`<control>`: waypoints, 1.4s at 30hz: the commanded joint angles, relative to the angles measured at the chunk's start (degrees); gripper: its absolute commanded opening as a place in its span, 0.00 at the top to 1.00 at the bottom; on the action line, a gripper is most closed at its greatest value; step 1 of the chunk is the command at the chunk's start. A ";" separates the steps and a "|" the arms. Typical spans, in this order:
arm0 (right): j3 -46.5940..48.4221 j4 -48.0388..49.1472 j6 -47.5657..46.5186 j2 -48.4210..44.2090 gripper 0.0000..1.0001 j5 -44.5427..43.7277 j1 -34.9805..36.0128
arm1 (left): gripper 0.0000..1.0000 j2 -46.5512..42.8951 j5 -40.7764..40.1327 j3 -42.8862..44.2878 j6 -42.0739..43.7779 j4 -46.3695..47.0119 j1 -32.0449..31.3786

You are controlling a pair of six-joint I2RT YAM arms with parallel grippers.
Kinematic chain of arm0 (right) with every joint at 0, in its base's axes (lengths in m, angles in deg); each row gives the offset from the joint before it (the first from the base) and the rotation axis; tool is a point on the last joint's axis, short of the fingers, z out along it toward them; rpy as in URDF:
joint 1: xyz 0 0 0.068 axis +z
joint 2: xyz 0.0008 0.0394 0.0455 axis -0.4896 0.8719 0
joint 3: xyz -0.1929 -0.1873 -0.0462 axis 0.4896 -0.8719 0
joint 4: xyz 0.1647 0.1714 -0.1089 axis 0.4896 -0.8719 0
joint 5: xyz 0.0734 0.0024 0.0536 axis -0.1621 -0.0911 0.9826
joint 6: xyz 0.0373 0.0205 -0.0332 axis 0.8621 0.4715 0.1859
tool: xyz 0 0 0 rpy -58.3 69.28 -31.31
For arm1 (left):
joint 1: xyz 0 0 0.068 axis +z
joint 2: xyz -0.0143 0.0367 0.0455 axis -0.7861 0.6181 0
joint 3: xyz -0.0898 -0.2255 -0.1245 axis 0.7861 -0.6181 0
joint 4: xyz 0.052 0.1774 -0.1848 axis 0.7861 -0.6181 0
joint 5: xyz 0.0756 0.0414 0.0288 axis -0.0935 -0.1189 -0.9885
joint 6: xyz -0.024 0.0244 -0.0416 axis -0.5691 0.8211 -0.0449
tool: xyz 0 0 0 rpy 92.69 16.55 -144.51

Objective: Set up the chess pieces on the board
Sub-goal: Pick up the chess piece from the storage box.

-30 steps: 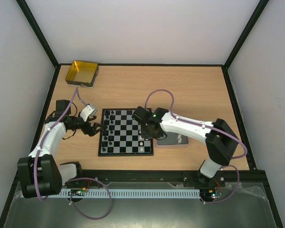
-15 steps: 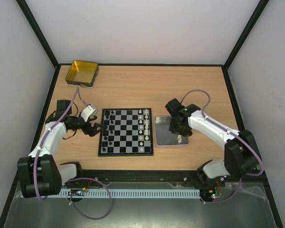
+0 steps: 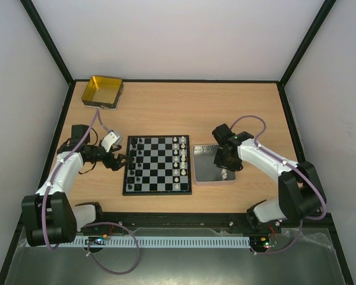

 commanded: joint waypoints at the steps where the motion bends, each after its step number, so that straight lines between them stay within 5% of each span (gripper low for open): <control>1: -1.18 1.28 -1.13 1.15 0.67 -0.38 -0.53 | 0.08 0.33 0.39 -0.25 -0.12 0.12 -0.33; 15: -4.02 4.68 -1.91 3.39 0.69 -0.40 -1.25 | 0.07 0.77 0.07 -0.22 -0.39 0.41 -0.35; 29: -2.38 4.08 -2.70 3.51 0.95 -0.74 -1.41 | 0.07 1.27 -0.11 -0.28 -0.71 0.91 -0.35; 42: -0.40 3.87 -5.23 5.39 0.96 -1.98 -1.42 | 0.07 1.44 -0.19 -0.52 -0.80 0.98 -0.44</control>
